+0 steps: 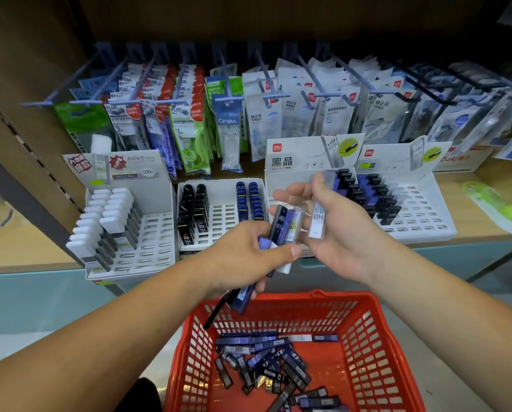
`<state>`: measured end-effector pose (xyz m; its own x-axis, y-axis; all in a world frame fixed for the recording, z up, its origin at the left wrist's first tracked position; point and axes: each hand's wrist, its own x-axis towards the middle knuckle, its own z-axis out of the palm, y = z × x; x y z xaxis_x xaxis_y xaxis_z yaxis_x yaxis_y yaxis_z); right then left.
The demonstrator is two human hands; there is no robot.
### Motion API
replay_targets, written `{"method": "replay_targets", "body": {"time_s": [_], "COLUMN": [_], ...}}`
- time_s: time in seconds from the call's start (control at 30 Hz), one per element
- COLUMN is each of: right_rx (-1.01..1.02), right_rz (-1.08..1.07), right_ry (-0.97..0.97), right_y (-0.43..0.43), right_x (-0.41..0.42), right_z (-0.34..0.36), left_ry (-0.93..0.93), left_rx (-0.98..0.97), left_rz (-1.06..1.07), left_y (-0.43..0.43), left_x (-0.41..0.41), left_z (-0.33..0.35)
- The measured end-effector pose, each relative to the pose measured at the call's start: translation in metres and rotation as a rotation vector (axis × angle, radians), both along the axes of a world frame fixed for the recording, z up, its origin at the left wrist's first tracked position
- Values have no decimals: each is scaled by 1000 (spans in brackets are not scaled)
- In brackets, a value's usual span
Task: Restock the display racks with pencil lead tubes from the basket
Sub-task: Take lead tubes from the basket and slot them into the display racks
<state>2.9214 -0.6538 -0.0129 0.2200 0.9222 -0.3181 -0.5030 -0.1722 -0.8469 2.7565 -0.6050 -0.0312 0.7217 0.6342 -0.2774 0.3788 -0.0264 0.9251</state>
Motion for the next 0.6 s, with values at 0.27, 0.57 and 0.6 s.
{"method": "replay_targets", "body": {"time_s": [0.27,0.57,0.6], "right_rx": [-107,-3,-10], "right_rz": [100,117,66], "right_ry": [-131,-288,-277], "right_y": [-10,-5,-3], "right_x": [-17,-25,-25], "right_z": [-1,-7,-9], "left_ry": [-40,-73,-78], "left_rx": [59,107,89], "left_rz": [24,6,7], "left_y": [-2,-9,-9], "left_x": [-3,3,2], "left_z": [0,3,3]}}
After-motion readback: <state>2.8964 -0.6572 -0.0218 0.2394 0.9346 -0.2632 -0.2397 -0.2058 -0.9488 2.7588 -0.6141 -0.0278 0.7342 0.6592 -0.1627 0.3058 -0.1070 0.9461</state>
